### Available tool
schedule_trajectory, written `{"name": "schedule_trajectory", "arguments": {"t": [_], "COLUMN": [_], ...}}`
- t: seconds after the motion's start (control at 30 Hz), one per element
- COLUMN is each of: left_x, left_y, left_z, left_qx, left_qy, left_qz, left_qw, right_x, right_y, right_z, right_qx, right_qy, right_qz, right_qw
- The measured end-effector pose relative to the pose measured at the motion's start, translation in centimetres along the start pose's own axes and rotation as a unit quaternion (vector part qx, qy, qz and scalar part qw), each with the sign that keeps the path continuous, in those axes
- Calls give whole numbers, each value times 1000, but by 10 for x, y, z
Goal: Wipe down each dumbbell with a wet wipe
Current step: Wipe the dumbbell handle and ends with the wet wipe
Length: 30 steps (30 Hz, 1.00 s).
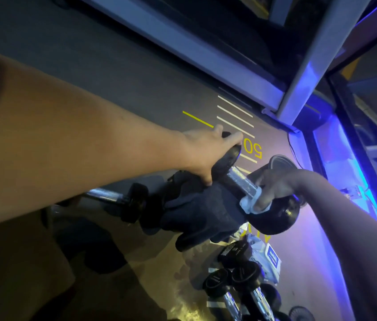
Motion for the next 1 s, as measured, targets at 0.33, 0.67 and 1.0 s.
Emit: {"name": "schedule_trajectory", "arguments": {"t": [0.33, 0.67, 1.0], "left_x": [2, -3, -12], "left_y": [6, -1, 7], "left_z": [-6, -2, -7], "left_qx": [-8, -2, -40], "left_qy": [-41, -41, -117], "left_qz": [-9, -3, 19], "left_qw": [999, 999, 992], "right_x": [-5, 22, 41], "right_y": [-7, -51, -63], "right_z": [-2, 35, 48], "right_qx": [42, 56, 32], "right_qy": [-171, 138, 383], "right_qz": [224, 447, 434], "right_qw": [959, 882, 815]}}
Point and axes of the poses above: each hand's wrist, its own y-axis towards the middle knuckle, its own x-axis out of the palm, z = x × y, the point moved 10 cm from there along y, towards the middle knuckle, and after that the axes turned 2 degrees about z, right-handed, at the moved point
